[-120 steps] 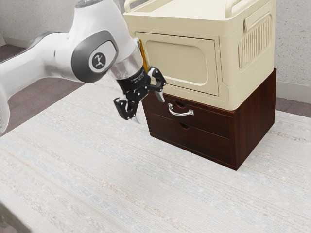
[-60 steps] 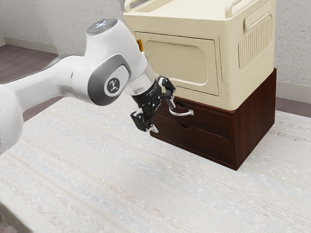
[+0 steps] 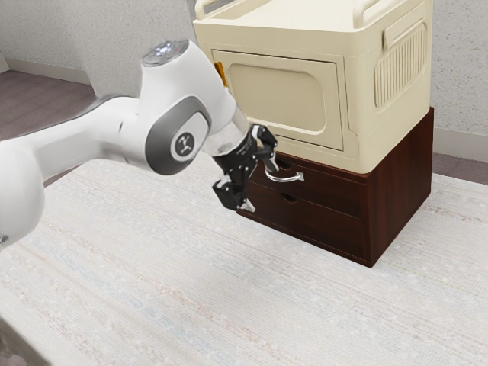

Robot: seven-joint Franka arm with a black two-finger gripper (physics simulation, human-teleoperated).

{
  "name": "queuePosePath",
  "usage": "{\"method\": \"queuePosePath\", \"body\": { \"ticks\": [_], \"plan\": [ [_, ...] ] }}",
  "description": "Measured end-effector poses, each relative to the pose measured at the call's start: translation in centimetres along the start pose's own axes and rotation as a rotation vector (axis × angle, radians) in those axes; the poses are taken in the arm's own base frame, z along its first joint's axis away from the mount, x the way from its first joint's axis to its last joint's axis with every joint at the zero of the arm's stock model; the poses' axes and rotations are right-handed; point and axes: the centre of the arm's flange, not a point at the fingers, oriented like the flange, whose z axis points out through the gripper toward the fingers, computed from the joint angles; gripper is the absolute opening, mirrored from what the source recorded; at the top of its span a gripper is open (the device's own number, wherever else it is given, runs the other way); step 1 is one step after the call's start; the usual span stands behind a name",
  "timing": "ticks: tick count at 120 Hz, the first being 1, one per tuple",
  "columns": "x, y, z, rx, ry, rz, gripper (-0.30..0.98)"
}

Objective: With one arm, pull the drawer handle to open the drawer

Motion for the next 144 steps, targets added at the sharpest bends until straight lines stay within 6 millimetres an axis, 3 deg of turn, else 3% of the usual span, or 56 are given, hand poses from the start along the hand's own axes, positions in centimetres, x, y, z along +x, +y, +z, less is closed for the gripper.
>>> {"method": "queuePosePath", "body": {
  "ticks": [68,85,120,144],
  "plan": [
    [-0.4,0.3,1.4,0.002,0.003,-0.026,0.63],
    [-0.4,0.2,1.5,0.009,0.003,-0.030,0.50],
    [-0.1,-0.1,0.7,0.033,-0.001,-0.039,0.09],
    [0.2,-0.6,-0.3,0.047,-0.006,-0.046,-0.04]
  ]
}}
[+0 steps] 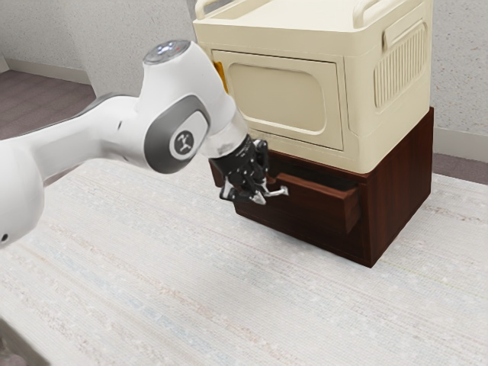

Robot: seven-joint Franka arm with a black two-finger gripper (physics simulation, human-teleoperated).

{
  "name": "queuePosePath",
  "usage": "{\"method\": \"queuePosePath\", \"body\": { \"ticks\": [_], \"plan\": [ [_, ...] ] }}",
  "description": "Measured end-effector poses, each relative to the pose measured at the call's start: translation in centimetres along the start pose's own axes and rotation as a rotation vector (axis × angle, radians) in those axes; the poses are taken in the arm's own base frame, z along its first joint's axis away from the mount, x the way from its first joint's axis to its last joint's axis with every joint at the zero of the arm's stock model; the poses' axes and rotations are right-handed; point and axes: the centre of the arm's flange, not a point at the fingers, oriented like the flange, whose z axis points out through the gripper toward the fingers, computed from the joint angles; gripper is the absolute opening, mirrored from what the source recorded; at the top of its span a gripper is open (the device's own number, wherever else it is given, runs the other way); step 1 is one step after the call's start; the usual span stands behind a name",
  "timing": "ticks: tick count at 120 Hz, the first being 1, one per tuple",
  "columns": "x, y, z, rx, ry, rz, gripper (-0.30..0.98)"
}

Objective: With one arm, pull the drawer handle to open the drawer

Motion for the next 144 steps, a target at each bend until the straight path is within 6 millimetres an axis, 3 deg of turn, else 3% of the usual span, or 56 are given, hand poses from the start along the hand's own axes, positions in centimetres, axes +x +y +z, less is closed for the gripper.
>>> {"method": "queuePosePath", "body": {
  "ticks": [144],
  "plan": [
    [1.4,-8.0,-2.9,0.073,-0.057,-0.009,-0.10]
  ]
}}
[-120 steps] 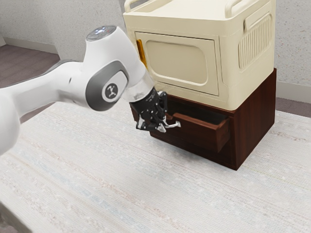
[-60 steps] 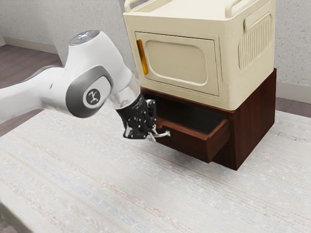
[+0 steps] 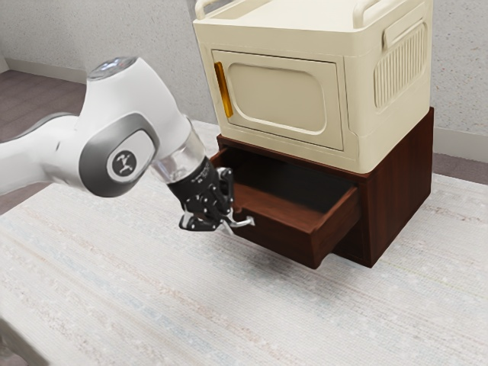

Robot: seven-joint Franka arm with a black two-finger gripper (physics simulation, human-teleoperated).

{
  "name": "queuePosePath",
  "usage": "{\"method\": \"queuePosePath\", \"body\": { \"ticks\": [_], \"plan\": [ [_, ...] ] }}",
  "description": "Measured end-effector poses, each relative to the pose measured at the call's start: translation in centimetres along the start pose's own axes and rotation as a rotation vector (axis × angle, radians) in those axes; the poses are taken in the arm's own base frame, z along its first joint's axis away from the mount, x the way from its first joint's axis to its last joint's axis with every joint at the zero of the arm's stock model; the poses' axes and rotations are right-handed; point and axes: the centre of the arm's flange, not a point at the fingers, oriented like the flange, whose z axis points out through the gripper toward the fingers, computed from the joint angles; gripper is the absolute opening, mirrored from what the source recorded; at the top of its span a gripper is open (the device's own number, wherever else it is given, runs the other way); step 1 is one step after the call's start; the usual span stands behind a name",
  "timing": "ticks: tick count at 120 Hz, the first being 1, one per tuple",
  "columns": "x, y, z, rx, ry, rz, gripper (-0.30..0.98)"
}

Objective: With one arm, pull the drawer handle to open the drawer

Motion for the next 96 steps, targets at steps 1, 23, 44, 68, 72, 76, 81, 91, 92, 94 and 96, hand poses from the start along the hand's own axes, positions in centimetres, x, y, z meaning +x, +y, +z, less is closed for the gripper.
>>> {"method": "queuePosePath", "body": {
  "ticks": [1,23,44,68,72,76,81,91,92,94,96],
  "plan": [
    [0.0,0.0,0.0,0.000,0.000,0.000,-0.10],
    [0.1,-0.7,-0.7,-0.007,-0.004,0.002,-0.10],
    [0.6,-1.6,-0.9,-0.003,-0.007,-0.002,-0.10],
    [0.8,-2.5,-1.2,-0.001,-0.010,0.000,-0.10],
    [0.8,-2.7,-1.2,0.000,-0.011,0.000,-0.10],
    [0.9,-2.9,-1.2,0.002,-0.011,-0.001,-0.10],
    [0.9,-3.0,-1.2,0.003,-0.013,-0.001,-0.10],
    [0.9,-3.4,-1.2,0.005,-0.015,0.000,-0.10],
    [1.0,-3.4,-1.2,0.005,-0.015,0.000,-0.10],
    [1.0,-3.5,-1.2,0.005,-0.015,-0.001,-0.10],
    [1.0,-3.6,-1.3,0.005,-0.016,0.000,-0.10]
  ]
}}
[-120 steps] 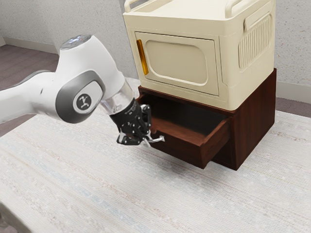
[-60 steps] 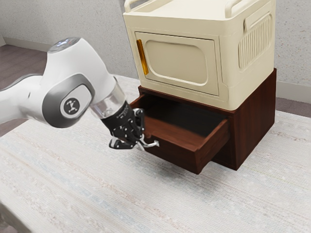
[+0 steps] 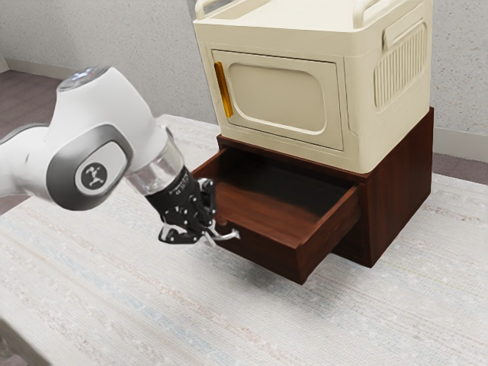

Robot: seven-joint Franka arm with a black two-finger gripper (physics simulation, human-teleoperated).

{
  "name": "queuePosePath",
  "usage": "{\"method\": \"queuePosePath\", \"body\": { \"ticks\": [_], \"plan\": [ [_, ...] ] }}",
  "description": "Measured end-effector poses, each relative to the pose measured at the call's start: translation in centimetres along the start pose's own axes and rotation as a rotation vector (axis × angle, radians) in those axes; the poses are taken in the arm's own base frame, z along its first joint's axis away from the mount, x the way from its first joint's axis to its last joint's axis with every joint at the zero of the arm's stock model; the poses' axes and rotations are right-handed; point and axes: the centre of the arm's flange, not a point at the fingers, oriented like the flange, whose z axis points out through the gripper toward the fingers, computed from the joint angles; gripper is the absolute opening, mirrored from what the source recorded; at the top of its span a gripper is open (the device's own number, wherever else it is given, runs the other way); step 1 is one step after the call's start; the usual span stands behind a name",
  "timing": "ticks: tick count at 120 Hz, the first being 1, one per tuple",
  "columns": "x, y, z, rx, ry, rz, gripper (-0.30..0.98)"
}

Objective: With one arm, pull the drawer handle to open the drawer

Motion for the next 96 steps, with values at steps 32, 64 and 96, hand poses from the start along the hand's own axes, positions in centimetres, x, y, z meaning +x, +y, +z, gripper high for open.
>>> {"method": "queuePosePath", "body": {
  "ticks": [32,64,96],
  "plan": [
    [0.1,-0.3,-0.3,-0.005,-0.001,0.000,-0.05],
    [0.5,-0.9,-1.8,-0.030,-0.009,-0.005,0.25],
    [-0.1,5.4,-8.0,0.025,0.042,-0.013,0.56]
  ]
}}
